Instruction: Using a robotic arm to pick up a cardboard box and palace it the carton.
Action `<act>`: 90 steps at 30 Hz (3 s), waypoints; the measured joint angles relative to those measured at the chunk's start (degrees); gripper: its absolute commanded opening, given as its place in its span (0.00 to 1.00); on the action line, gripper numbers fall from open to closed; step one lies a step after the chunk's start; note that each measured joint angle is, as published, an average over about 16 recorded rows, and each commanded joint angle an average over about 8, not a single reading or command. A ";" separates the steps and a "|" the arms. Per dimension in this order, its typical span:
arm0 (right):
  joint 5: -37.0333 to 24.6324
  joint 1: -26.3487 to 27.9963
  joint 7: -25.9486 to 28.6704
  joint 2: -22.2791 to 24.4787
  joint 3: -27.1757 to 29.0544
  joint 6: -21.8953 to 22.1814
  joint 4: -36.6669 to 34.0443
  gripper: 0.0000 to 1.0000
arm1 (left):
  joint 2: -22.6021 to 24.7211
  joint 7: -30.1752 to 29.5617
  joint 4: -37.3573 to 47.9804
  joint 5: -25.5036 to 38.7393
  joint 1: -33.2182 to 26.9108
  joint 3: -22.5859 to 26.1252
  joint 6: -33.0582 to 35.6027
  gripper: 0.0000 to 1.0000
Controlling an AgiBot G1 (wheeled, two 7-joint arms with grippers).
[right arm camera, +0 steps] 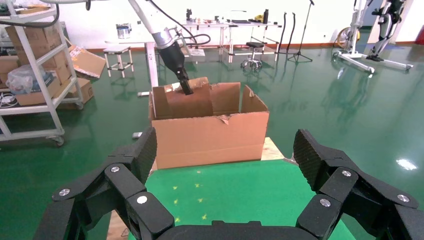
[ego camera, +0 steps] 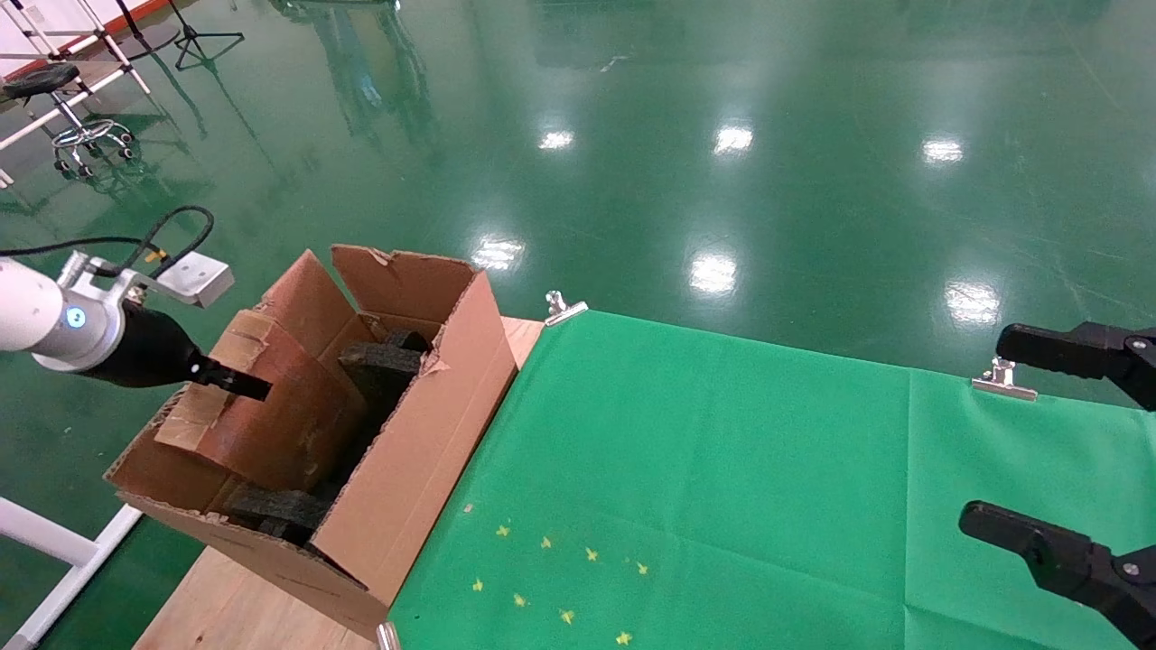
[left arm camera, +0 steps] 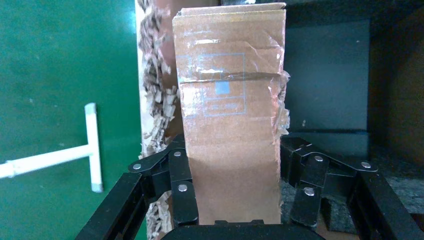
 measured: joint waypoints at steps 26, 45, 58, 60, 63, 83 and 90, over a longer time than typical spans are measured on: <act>0.01 -0.02 0.00 0.00 0.00 0.02 -0.01 1.00 | 7.31 10.31 19.28 -7.37 6.85 -1.78 -3.73 1.00; 0.01 -0.02 0.00 0.00 0.00 0.02 -0.01 1.00 | 6.70 9.83 17.95 -6.85 6.50 -1.58 -2.90 1.00; 0.01 -0.02 0.00 0.00 0.00 0.02 -0.01 1.00 | 3.45 10.14 12.59 -8.69 3.25 -3.22 -2.01 1.00; 0.01 -0.02 0.00 0.00 0.00 0.02 -0.01 1.00 | 2.08 10.15 10.47 -9.82 2.47 -3.95 -1.50 1.00; 0.01 -0.02 0.00 0.00 0.00 0.02 -0.01 1.00 | -0.27 10.06 6.82 -11.83 1.49 -5.12 -0.63 1.00; 0.03 -0.03 0.00 0.01 0.00 0.03 -0.03 1.00 | -7.00 10.89 -6.21 -20.23 2.40 -10.81 2.85 1.00; 0.03 -0.03 0.00 0.01 0.00 0.04 -0.03 1.00 | -5.95 14.99 -8.87 -23.95 6.50 -15.73 4.85 1.00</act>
